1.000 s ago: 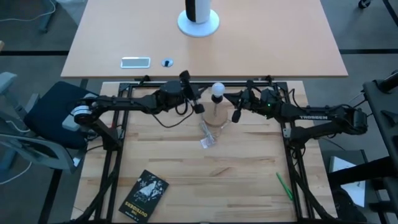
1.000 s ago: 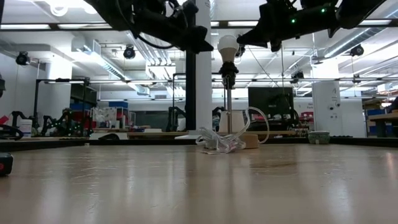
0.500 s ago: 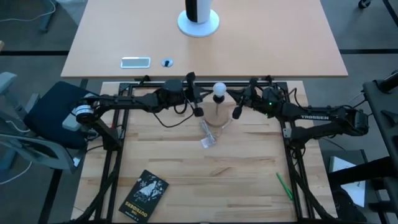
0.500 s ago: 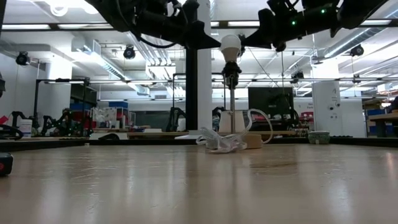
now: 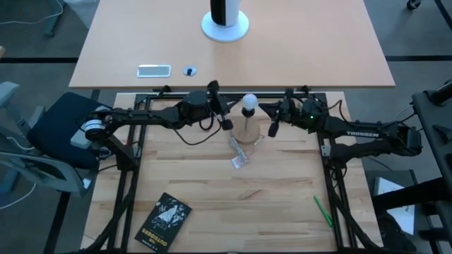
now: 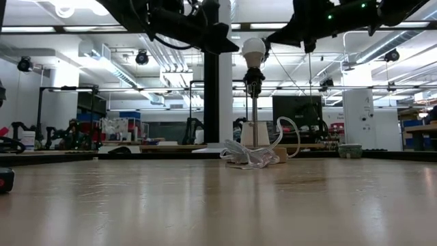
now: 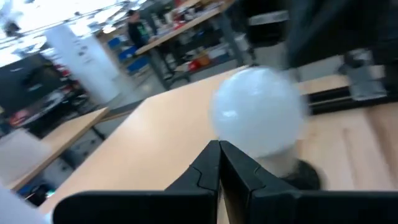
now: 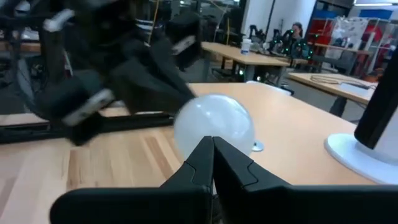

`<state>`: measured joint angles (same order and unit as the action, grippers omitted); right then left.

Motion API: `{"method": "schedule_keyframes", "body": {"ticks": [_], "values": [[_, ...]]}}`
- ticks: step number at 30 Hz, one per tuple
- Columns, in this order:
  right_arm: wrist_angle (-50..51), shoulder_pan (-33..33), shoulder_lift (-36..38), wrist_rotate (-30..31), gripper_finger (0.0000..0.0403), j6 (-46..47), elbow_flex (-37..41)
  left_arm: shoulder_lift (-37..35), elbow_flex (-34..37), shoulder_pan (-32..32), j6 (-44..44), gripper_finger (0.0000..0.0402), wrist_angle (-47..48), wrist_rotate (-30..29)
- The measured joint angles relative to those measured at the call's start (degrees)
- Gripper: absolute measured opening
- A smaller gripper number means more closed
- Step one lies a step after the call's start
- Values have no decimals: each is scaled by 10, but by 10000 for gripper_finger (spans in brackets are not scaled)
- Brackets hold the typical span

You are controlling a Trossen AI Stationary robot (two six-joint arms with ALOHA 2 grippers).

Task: Screw lightbulb
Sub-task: Remove the lightbulb from the lamp

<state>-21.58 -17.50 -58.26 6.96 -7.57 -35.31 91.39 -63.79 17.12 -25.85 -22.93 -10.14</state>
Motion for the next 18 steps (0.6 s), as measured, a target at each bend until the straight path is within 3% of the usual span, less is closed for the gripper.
{"method": "schedule_keyframes", "body": {"ticks": [5, 13, 18], "values": [[-6, -1, -17, 2, 0, -11, 0, 26, 0, 8, 7, 0, -19, -3], [-14, -11, -37, 33, 0, -6, 0, 25, 1, 0, 0, 0, -18, 69], [-12, -11, -37, 52, 0, -9, 0, 23, 1, -8, -7, 0, -11, 143]]}}
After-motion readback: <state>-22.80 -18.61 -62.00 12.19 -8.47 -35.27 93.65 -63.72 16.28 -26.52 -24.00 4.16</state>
